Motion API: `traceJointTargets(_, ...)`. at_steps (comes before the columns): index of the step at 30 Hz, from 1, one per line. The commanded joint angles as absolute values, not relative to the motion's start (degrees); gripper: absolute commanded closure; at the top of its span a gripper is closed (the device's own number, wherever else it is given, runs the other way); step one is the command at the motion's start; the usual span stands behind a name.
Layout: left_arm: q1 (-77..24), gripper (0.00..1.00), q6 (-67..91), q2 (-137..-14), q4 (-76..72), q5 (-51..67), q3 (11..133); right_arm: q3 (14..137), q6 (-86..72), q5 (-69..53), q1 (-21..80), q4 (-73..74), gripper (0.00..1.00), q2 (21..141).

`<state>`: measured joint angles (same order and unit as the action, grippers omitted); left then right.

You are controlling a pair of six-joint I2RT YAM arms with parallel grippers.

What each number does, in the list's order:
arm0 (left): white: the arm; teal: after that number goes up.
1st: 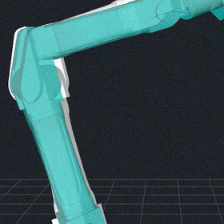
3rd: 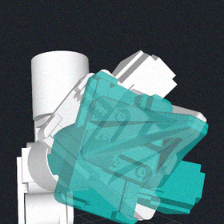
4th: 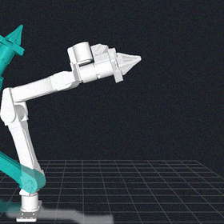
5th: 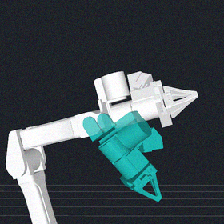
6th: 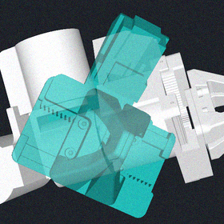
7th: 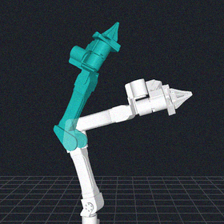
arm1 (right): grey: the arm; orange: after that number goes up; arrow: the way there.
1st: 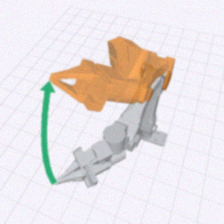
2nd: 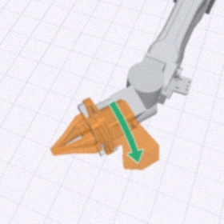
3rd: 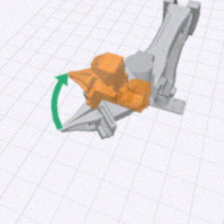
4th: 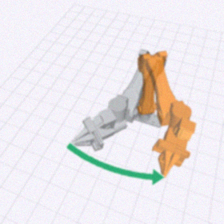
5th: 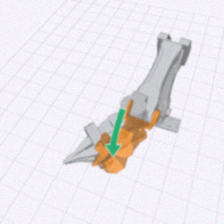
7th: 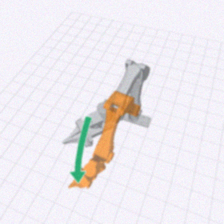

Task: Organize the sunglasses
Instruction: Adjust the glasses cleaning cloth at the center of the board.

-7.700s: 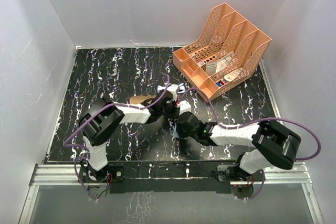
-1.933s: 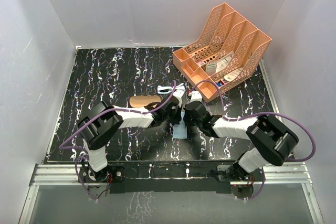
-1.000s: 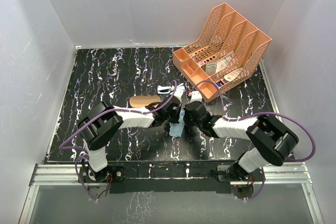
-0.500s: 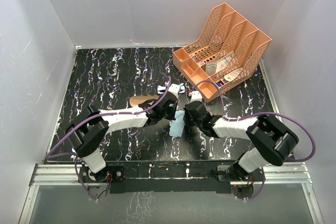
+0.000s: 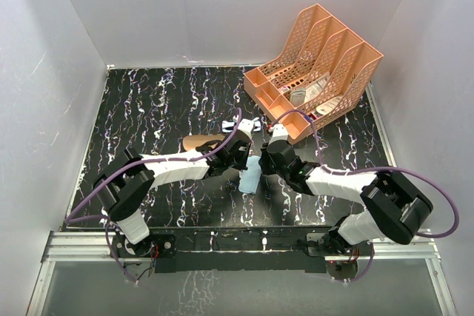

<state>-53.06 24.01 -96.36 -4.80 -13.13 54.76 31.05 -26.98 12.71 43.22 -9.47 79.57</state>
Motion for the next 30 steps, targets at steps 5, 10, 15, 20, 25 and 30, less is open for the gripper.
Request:
traceJointTargets(5, -53.17, 1.00, 23.73, -96.57, -5.72, -13.27, 54.43, 34.11, -24.93, 14.60, 40.80, -10.33, 0.98, 80.35)
traceJointTargets(10, -53.11, 1.00, 23.57, -96.67, -5.65, -12.89, 54.47, 35.03, -24.79, 13.90, 40.19, -10.89, 0.98, 82.26)
traceJointTargets(15, -53.15, 1.00, 23.47, -97.41, -5.69, -12.66, 54.82, 35.11, -24.78, 13.19, 40.08, -11.63, 0.98, 83.94)
traceJointTargets(20, -53.09, 1.00, 23.47, -97.65, -5.97, -12.36, 54.78, 34.69, -24.87, 12.89, 40.01, -12.28, 0.98, 84.87)
traceJointTargets(25, -53.09, 1.00, 23.60, -97.65, -6.06, -12.34, 54.61, 34.27, -25.11, 12.17, 40.02, -13.21, 0.97, 85.96)
traceJointTargets(30, -53.09, 1.00, 23.56, -98.35, -6.40, -12.10, 54.96, 33.67, -25.61, 10.70, 40.08, -14.08, 0.97, 87.43)
